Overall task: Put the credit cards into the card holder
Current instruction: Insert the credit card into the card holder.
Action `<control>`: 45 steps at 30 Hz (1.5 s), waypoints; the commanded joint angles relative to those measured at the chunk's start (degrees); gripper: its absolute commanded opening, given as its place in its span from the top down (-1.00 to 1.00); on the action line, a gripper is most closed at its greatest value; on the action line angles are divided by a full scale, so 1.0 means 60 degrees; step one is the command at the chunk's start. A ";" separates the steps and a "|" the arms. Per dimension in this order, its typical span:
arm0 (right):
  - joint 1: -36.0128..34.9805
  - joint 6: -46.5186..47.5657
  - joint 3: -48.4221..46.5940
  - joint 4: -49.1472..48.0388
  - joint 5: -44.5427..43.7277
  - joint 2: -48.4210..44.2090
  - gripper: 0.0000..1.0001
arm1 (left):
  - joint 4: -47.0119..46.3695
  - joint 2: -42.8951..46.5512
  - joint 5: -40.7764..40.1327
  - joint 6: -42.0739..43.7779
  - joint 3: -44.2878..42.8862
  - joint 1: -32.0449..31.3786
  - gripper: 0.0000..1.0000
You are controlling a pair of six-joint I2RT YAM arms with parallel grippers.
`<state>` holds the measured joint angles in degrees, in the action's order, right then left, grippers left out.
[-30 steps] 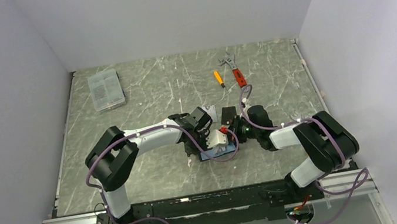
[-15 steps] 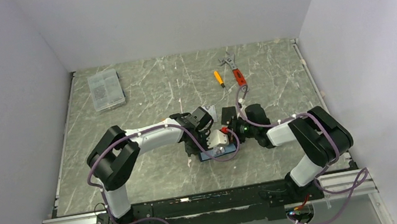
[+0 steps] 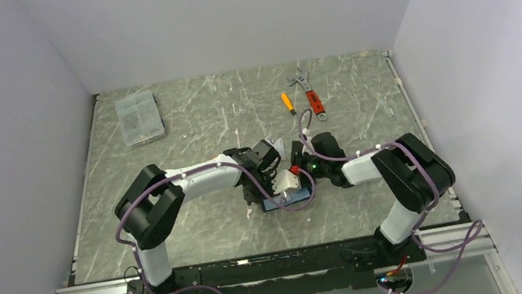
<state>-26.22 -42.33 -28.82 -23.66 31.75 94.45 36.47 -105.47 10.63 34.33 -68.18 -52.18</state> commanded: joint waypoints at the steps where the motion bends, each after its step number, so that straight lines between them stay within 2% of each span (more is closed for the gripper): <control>1: -0.0208 0.0682 0.0039 0.2047 -0.0945 -0.0291 0.78 | -0.0174 -0.0038 0.1040 -0.0108 0.0152 0.0247 1.00; 3: -0.0211 0.0693 0.0078 0.2308 -0.1203 -0.0652 0.44 | -0.0173 0.0220 0.1715 -0.0120 0.0203 0.0824 1.00; 4: -0.0208 0.0731 0.0061 0.2435 -0.1272 -0.0792 0.33 | -0.0242 0.0350 0.2009 -0.0163 0.0244 0.1182 1.00; 9: -0.0203 0.0873 -0.0208 0.3062 -0.1517 -0.1109 0.16 | -0.0165 0.0624 0.3075 -0.0287 0.0214 0.2264 1.00; 15: -0.0235 0.1003 -0.0529 0.3682 -0.2027 -0.1622 -0.11 | -0.0284 0.0638 0.4364 -0.1315 0.0166 0.3152 1.00; 23: -0.1008 0.0993 -0.0910 0.4331 -0.2756 -0.1490 -0.14 | -0.0246 0.0477 0.5091 -0.1791 0.0115 0.3753 1.00; 30: -0.2081 0.0915 -0.1782 0.5978 -0.4570 -0.1183 -0.22 | 0.0026 0.0386 0.5676 -0.1946 -0.0103 0.4434 1.00; 37: -0.2812 0.0644 -0.2470 0.6957 -0.5640 -0.0632 -0.29 | 0.0241 0.0654 0.5710 -0.1727 -0.0173 0.4772 1.00; 41: -0.2944 0.0646 -0.2702 0.7047 -0.5634 -0.0681 -0.35 | 0.0388 0.0816 0.5682 -0.1649 -0.0316 0.4893 1.00; 43: -0.3049 0.0707 -0.2880 0.7252 -0.5773 -0.0633 -0.46 | 0.0495 0.0885 0.5728 -0.1628 -0.0368 0.4964 1.00; 45: -0.3208 0.0785 -0.3250 0.7712 -0.6111 -0.0437 -0.47 | 0.0638 0.0894 0.5802 -0.1630 -0.0480 0.5053 1.00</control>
<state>-43.88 -37.89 -45.84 13.26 -0.97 89.10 38.46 -103.39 42.50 23.24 -68.12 -22.85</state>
